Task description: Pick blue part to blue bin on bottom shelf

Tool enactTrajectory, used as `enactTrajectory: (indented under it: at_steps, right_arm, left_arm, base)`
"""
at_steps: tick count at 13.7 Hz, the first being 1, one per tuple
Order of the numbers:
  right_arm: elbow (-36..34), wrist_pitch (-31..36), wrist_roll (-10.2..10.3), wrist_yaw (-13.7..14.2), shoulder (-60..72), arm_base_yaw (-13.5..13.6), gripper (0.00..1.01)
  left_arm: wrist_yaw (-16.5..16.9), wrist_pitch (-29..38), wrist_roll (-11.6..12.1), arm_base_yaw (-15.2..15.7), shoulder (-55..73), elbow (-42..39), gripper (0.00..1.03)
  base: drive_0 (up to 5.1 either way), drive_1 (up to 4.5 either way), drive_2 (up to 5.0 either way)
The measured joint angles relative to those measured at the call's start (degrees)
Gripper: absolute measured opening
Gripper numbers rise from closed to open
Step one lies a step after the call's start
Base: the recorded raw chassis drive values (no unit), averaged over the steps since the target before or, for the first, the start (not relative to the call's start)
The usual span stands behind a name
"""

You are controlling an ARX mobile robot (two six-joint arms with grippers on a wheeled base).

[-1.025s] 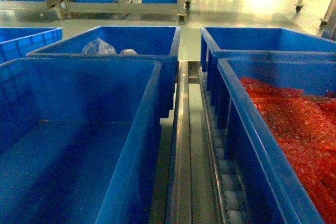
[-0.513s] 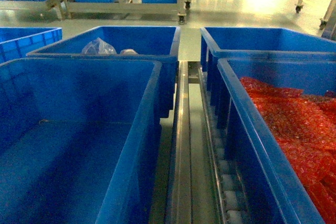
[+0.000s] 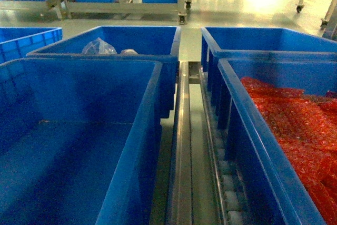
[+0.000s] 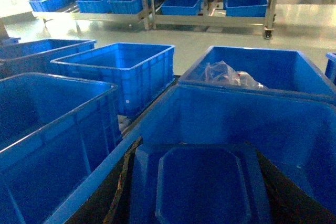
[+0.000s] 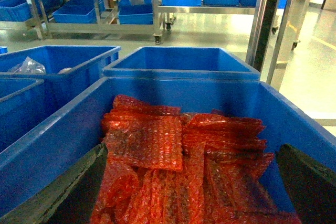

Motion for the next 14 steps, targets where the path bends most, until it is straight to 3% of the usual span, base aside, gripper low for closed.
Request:
enactTrajectory:
  at_steps: [2,4,5,7,8,9,10,11,12,14]
  right_arm:
    - [0.0,0.02,0.0,0.0,0.0,0.0,0.98]
    - [0.0,0.02,0.0,0.0,0.0,0.0,0.98]
    - [0.0,0.02,0.0,0.0,0.0,0.0,0.98]
    - [0.0,0.02,0.0,0.0,0.0,0.0,0.98]
    - [0.0,0.02,0.0,0.0,0.0,0.0,0.98]
    - [0.0,0.02,0.0,0.0,0.0,0.0,0.98]
    - [0.0,0.02,0.0,0.0,0.0,0.0,0.98]
    - [0.0,0.02,0.02,0.02,0.0,0.0,0.98]
    - [0.0,0.02,0.0,0.0,0.0,0.0,0.98]
    - [0.0,0.04,0.0,0.0,0.0,0.0,0.98]
  left_arm:
    - [0.44,1.7,0.81,-2.91,1.57,0.44,0.44]
    - [7.06,7.28,0.02,0.68,8.2,2.71,0.44]
    - [9.57,9.16,-0.11,1.55,13.75,4.2,0.58]
    - [10.05,8.63,-0.07,1.16,15.54,4.15,0.85]
    - [9.92,8.7,-0.09,1.16,15.04,4.15,0.96]
    - [9.84,8.76,-0.07,1.16,14.91,4.15,0.99]
    - [12.07,11.82,0.02,2.08,14.45,3.41,0.94]
    - [20.0,14.23,0.0,5.75,11.5,0.74,0.81]
    - [26.29,12.48,-0.07,10.91,6.36,-2.78,0.65]
    - [29.2,11.8,-0.07,13.64,4.42,-3.87,0.56]
  base:
    - [0.0,0.0,0.0]
    - [0.0,0.0,0.0]
    - [0.0,0.0,0.0]
    - [0.0,0.0,0.0]
    - [0.0,0.0,0.0]
    - [0.0,0.0,0.0]
    - [0.0,0.0,0.0]
    - [0.0,0.0,0.0]
    - [0.0,0.0,0.0]
    - [0.0,0.0,0.0]
